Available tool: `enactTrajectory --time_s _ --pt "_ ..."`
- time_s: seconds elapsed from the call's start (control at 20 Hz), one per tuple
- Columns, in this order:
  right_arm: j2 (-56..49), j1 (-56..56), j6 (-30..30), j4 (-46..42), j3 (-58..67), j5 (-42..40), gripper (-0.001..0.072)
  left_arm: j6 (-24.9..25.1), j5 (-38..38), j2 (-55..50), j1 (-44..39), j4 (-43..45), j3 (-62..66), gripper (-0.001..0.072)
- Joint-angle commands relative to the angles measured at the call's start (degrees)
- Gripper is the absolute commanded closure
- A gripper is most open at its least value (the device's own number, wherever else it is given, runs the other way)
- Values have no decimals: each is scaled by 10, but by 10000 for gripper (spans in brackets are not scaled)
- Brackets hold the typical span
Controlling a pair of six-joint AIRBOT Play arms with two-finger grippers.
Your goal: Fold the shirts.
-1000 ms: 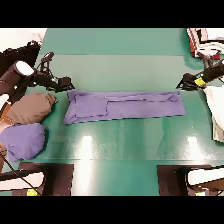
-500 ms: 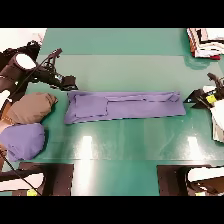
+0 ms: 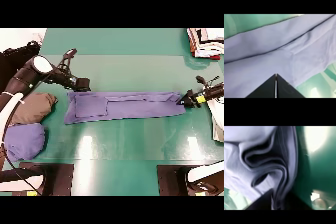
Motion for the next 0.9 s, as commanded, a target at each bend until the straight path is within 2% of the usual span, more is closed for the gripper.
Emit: enactTrajectory --time_s 0.0,0.2,0.5,0.85 --pt "-5 26 -31 6 9 4 697 -21 32 -29 -45 -7 1 682" --pt "61 30 -36 12 9 5 699 -20 87 -85 -99 -56 15 682" --pt "200 76 -16 170 9 -1 700 -21 72 -206 -175 -61 132 682" --pt "283 163 16 196 22 -24 700 -21 40 -259 -199 -49 166 682"
